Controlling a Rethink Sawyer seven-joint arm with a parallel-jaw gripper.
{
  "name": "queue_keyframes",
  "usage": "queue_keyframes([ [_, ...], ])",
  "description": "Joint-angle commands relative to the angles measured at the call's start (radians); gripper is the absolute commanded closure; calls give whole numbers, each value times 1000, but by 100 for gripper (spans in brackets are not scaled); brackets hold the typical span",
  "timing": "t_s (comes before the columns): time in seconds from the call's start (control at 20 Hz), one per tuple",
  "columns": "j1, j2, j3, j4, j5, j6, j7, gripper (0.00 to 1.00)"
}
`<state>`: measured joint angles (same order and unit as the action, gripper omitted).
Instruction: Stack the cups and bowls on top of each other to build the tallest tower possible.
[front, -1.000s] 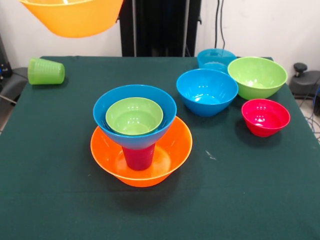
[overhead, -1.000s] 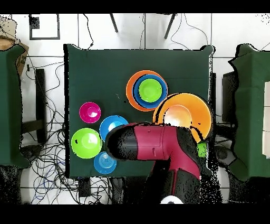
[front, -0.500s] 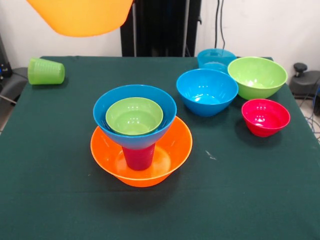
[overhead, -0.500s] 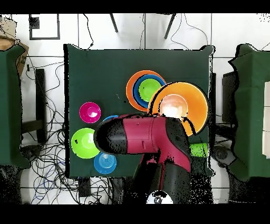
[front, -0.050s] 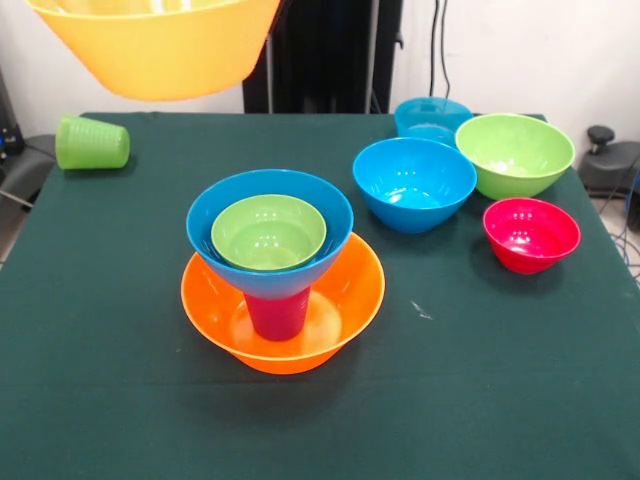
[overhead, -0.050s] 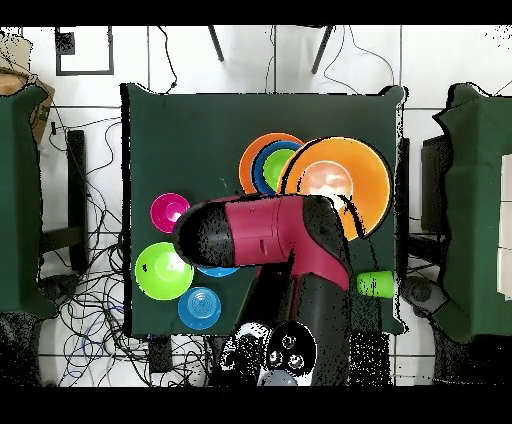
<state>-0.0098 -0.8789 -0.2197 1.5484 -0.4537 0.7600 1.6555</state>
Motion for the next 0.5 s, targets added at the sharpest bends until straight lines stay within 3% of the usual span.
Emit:
queue_keyframes([
  [0.05,36,99,48,-85,15,66,168,100],
  [0.5,82,174,16,-143,33,58,230,100],
])
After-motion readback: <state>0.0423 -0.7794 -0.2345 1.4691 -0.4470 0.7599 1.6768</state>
